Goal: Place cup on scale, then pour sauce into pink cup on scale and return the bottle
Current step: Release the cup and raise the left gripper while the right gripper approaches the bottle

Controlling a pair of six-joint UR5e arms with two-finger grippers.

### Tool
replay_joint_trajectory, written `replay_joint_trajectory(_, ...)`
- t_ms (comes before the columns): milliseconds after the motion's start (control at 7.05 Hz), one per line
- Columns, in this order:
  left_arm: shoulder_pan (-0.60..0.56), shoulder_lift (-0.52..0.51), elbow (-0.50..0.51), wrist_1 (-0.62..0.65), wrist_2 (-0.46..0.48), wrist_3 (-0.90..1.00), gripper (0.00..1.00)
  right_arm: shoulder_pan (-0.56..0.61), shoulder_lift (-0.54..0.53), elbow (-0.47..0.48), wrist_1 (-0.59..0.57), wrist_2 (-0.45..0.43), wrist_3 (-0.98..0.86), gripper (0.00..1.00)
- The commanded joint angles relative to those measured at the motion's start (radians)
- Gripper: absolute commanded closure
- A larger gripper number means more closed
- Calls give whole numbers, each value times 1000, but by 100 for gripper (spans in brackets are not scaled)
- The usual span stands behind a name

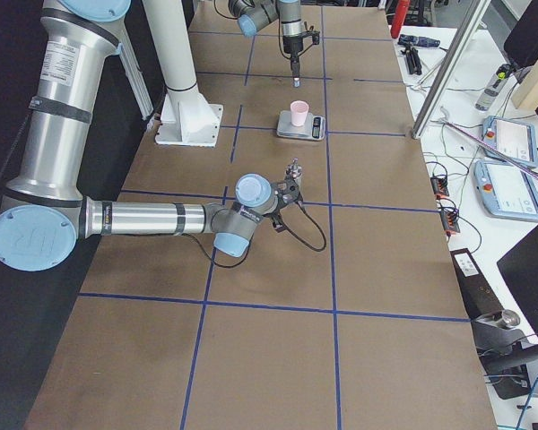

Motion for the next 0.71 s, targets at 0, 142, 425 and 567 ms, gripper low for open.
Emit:
replay_joint_trajectory(0,-5,80,-84,1,0,0,35,-237,-4,68,14,-258,203,1)
replay_joint_trajectory(142,-18,121,-116,1,2,11,35,-340,-5,105,8,-400,310,1)
replay_joint_trajectory(425,-34,160,-121,-2,2,40,35,-422,-8,122,7,-575,379,10)
replay_joint_trajectory(567,-43,166,-124,0,5,40,35,-512,-13,124,3,-763,379,10)
